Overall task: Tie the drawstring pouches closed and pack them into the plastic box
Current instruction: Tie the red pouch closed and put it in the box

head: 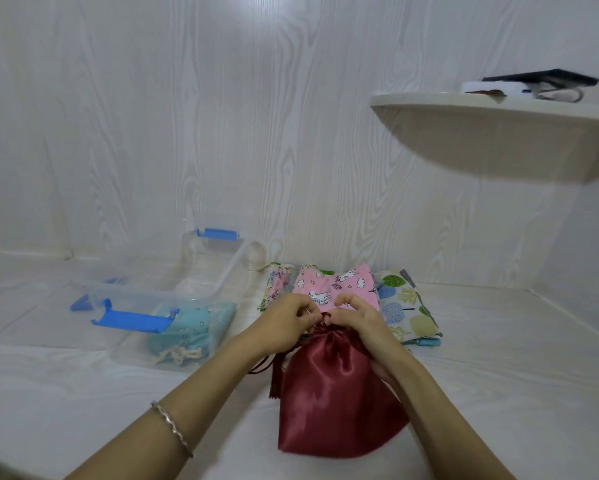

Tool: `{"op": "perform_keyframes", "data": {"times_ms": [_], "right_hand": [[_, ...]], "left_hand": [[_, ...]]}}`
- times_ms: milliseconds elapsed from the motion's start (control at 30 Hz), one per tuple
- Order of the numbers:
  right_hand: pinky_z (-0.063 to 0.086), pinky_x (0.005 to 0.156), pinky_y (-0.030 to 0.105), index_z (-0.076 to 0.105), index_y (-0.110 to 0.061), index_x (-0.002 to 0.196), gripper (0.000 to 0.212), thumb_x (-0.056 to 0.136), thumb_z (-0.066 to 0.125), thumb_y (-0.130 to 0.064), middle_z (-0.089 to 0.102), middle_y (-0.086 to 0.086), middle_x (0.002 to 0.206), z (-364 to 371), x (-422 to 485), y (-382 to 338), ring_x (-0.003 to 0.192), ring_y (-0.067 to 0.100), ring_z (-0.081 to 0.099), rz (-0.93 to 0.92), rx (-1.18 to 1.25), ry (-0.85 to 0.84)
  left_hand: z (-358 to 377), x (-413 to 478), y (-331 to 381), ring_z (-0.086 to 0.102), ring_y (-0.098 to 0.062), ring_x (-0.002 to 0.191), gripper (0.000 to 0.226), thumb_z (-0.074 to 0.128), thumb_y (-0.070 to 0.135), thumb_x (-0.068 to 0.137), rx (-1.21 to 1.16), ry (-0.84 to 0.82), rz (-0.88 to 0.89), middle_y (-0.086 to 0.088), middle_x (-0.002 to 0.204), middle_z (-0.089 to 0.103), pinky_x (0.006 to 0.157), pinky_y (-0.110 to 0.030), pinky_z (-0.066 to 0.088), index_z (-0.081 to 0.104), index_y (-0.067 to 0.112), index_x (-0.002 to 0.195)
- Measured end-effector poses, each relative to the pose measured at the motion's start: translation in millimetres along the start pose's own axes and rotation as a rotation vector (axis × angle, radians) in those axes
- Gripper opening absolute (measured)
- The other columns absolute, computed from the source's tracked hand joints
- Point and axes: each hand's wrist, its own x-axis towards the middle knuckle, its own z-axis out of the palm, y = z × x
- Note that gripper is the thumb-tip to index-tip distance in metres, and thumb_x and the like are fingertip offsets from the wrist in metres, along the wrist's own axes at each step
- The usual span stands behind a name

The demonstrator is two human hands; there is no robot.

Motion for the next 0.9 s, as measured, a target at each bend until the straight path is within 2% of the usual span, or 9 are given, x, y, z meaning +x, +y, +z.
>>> {"op": "perform_keyframes", "data": {"times_ms": [100,233,333,433,500,567,700,800,900], "right_hand": [[0.052,0.064,0.023,0.053,-0.011,0.088,0.024,0.084,0.056,0.012,0.068,0.013,0.077,-1,-1,2,0.067,0.018,0.064,-0.008,-0.031,-0.014],[0.049,0.070,0.028,0.056,-0.010,0.085,0.022,0.080,0.064,0.010,0.070,0.015,0.079,-3,1,5,0.072,0.018,0.062,-0.157,-0.383,0.057],[0.049,0.072,0.017,0.066,-0.010,0.084,0.018,0.076,0.069,0.006,0.070,0.001,0.079,-1,1,9,0.071,0.005,0.064,-0.326,-0.647,0.149],[0.047,0.075,0.010,0.072,-0.021,0.081,0.018,0.077,0.072,-0.003,0.070,-0.006,0.082,1,2,12,0.080,0.001,0.064,-0.449,-0.818,0.196],[0.046,0.076,0.008,0.076,-0.021,0.085,0.022,0.078,0.069,-0.001,0.073,-0.009,0.083,1,2,12,0.082,-0.001,0.065,-0.454,-0.820,0.223],[0.049,0.078,0.011,0.076,-0.019,0.088,0.025,0.078,0.067,0.003,0.073,-0.008,0.081,1,3,11,0.079,-0.001,0.066,-0.414,-0.746,0.239],[0.049,0.073,0.015,0.066,-0.013,0.087,0.022,0.078,0.068,0.007,0.068,0.001,0.072,1,1,8,0.068,0.002,0.062,-0.338,-0.594,0.190],[0.043,0.077,0.009,0.063,-0.014,0.094,0.024,0.076,0.073,0.000,0.066,0.000,0.091,3,2,14,0.082,0.002,0.061,-0.389,-0.679,0.204],[0.037,0.078,0.005,0.056,-0.020,0.101,0.038,0.073,0.080,-0.015,0.058,-0.006,0.102,7,2,21,0.095,0.007,0.056,-0.466,-0.771,0.328]], "left_hand": [[1,-2,0,0.046,-0.007,0.059,0.023,0.053,0.018,0.096,-0.041,-0.020,-0.001,0.002,0.070,0.054,0.058,-0.019,0.039,0.059,0.024,0.075],[2,-3,-1,0.047,-0.006,0.062,0.021,0.052,0.018,0.096,-0.030,0.005,0.004,0.003,0.074,0.057,0.062,-0.020,0.039,0.059,0.021,0.077],[3,-6,1,0.047,0.000,0.058,0.016,0.054,0.019,0.096,-0.050,0.017,0.028,0.006,0.074,0.059,0.059,-0.016,0.039,0.063,0.015,0.083],[5,-6,5,0.048,0.001,0.061,0.016,0.054,0.021,0.096,0.015,0.038,0.068,0.005,0.078,0.061,0.063,-0.018,0.040,0.065,0.014,0.086],[4,-5,5,0.050,-0.004,0.066,0.016,0.053,0.022,0.096,0.031,0.055,0.060,0.003,0.080,0.062,0.069,-0.024,0.043,0.064,0.016,0.086],[3,-4,4,0.051,-0.008,0.067,0.016,0.053,0.023,0.096,0.037,0.074,0.044,0.001,0.080,0.062,0.071,-0.029,0.046,0.062,0.015,0.084],[2,-5,3,0.052,-0.009,0.067,0.019,0.055,0.025,0.095,0.063,0.110,0.033,-0.002,0.080,0.063,0.065,-0.024,0.043,0.062,0.009,0.087],[3,-7,5,0.050,-0.008,0.066,0.020,0.055,0.023,0.095,0.019,0.112,0.042,-0.002,0.079,0.062,0.063,-0.020,0.041,0.064,0.006,0.088],[8,-7,6,0.050,-0.010,0.066,0.017,0.056,0.020,0.095,-0.149,0.127,-0.002,-0.001,0.075,0.059,0.065,-0.022,0.042,0.063,0.009,0.084]]}}
